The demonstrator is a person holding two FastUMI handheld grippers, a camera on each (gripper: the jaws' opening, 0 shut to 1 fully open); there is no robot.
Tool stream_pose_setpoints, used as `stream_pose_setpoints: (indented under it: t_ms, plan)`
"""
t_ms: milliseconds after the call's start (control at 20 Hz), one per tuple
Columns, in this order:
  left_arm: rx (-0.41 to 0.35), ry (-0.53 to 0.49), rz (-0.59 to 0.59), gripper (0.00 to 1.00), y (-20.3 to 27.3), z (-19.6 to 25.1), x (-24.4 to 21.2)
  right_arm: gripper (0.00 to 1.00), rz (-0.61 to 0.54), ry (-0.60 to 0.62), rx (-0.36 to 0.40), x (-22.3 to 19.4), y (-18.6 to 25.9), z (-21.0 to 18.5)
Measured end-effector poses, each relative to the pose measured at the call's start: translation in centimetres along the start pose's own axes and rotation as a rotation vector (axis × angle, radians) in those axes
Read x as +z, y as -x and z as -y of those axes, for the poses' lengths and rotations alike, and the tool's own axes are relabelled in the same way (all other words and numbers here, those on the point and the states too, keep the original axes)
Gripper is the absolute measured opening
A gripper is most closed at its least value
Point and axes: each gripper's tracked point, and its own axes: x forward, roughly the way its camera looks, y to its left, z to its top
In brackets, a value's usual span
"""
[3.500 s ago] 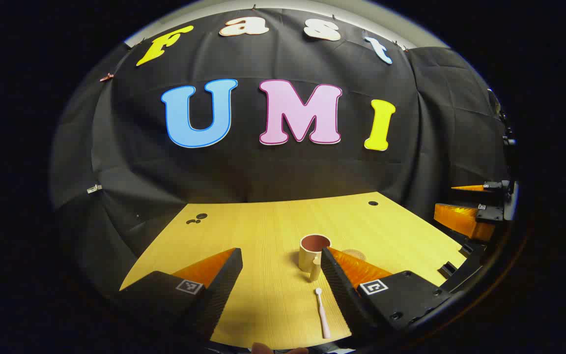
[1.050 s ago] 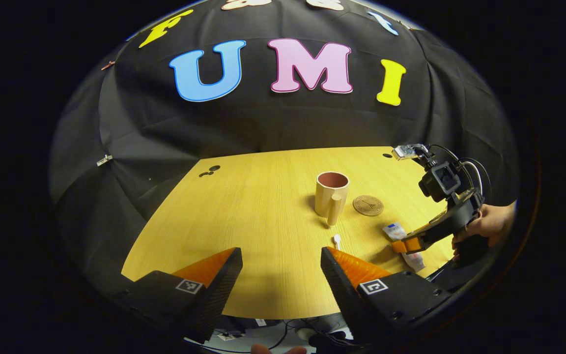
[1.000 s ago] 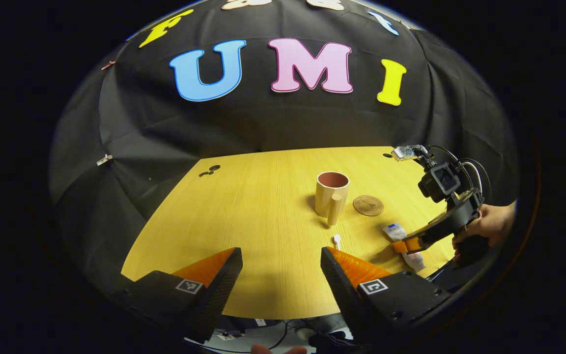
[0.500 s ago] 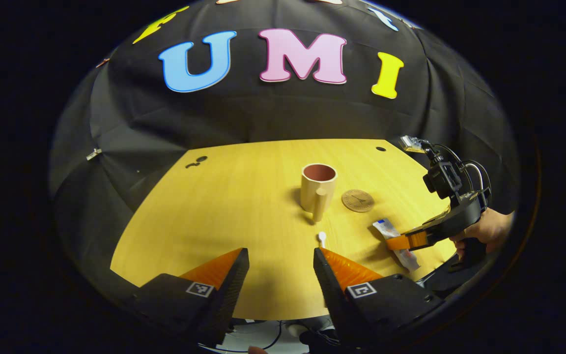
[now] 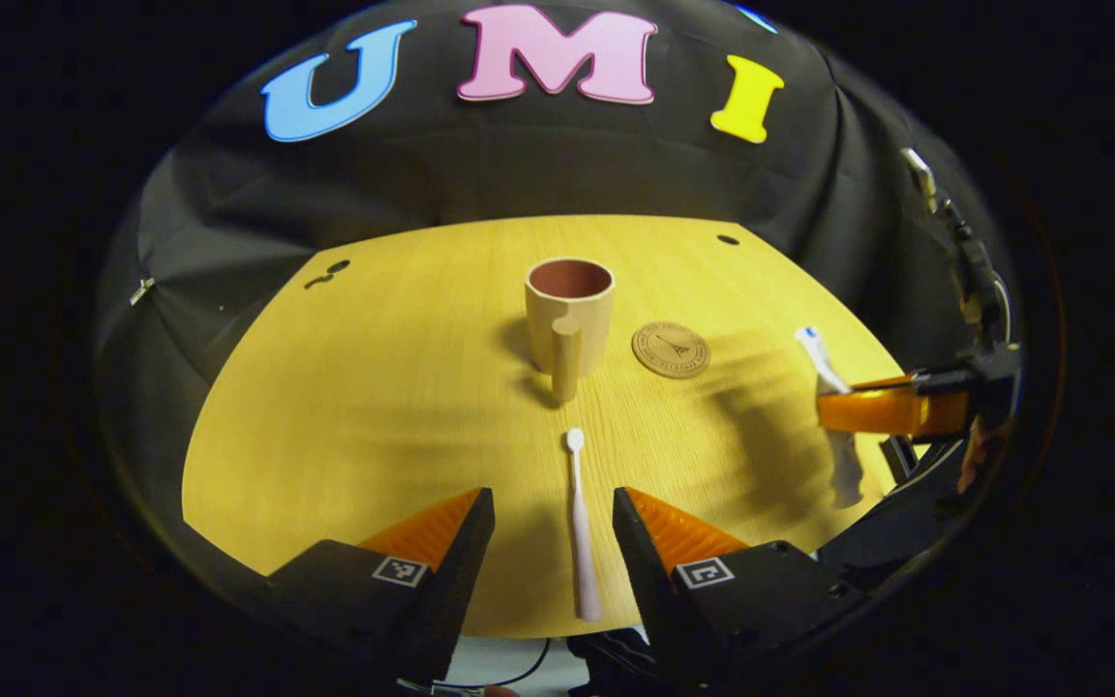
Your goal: Put the toothbrush and toothpaste on the desktop into the cup, then pick up the cup and place it on the coaster on the desktop.
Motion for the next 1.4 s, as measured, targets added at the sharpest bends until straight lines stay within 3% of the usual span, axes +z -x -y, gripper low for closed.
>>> stream_pose_setpoints:
  t_ms: [200,400,500,600,700,1000,1050,1100,1150,1400]
  plan:
    - [-0.006,-0.021,-0.081,0.77,-2.9,1.1,-1.3,0.27,0.026,-0.004,0.002,1.6,1.7,1.8]
    - [0.021,-0.019,-0.152,0.69,-4.9,1.1,-2.8,0.27,0.033,-0.030,0.014,2.3,2.6,3.4]
    - [0.048,-0.025,-0.179,0.62,-5.4,0.6,-3.2,0.27,0.022,-0.023,0.017,2.2,2.5,4.1]
    - [0.048,-0.024,-0.181,0.44,-5.7,0.7,-3.0,0.27,0.007,-0.009,0.026,2.1,2.2,4.5]
    - [0.040,-0.025,-0.195,0.46,-6.0,1.1,-3.1,0.27,0.000,-0.006,0.039,2.2,1.9,4.7]
    - [0.028,0.039,-0.254,0.34,-6.2,0.8,-3.1,0.27,0.001,-0.006,0.072,3.2,1.4,4.5]
    - [0.033,0.031,-0.254,0.27,-6.1,0.6,-3.0,0.27,0.006,-0.009,0.073,3.4,1.6,4.5]
    - [0.029,0.033,-0.233,0.14,-6.1,0.6,-2.6,0.27,0.013,-0.014,0.074,3.6,1.7,4.5]
    - [0.024,0.040,-0.216,0.10,-6.2,0.6,-2.5,0.27,0.020,-0.020,0.076,3.7,1.7,4.3]
    - [-0.080,0.017,-0.022,0.06,-4.3,1.0,1.0,0.27,0.090,-0.037,0.099,5.2,2.3,2.4]
